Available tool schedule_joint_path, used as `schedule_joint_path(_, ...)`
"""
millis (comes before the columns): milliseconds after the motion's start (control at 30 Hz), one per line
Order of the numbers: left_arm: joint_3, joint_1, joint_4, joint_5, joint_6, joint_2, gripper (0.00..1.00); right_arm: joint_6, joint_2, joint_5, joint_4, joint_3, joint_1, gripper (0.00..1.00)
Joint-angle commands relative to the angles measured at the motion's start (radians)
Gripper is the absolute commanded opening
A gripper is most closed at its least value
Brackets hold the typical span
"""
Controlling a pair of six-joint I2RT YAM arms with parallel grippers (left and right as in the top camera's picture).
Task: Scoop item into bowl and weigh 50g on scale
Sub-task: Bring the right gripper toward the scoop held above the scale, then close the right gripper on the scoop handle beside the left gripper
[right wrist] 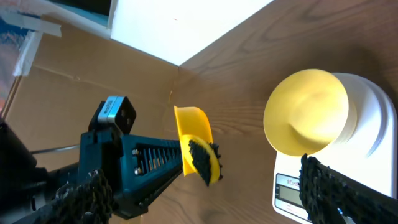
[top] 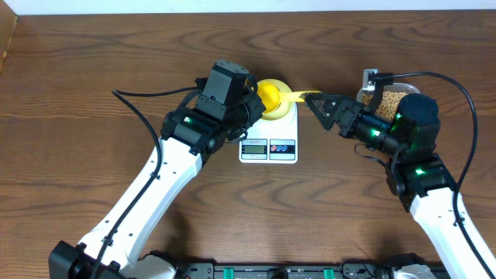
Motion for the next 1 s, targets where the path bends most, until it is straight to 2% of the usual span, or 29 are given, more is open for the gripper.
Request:
schedule_joint_path(0, 0.007, -0.014, 0.004, -0.013, -0.021, -0.006, 0.07, 0.039, 0.021, 0.037, 0.023, 0.019, 0.026, 0.95)
schedule_joint_path(300, 0.007, -0.055, 0.004, -0.014, -0.051, -0.005, 0.07, 0.063, 0.036, 0.061, 0.078, 0.019, 0.04, 0.93)
schedule_joint_path(567, 0.007, -0.059, 0.005, -0.014, -0.102, -0.005, 0.07, 0.095, 0.036, 0.083, 0.082, 0.019, 0.042, 0.83)
schedule_joint_path(800, 0.007, -0.064, 0.005, -0.014, -0.179, -0.005, 0.07, 0.106, 0.036, 0.082, 0.088, 0.019, 0.043, 0.82)
schedule_joint_path(967, 0.007, -0.064, 0.005, -0.014, -0.182, -0.005, 0.07, 0.107, 0.036, 0.083, 0.098, 0.019, 0.059, 0.82)
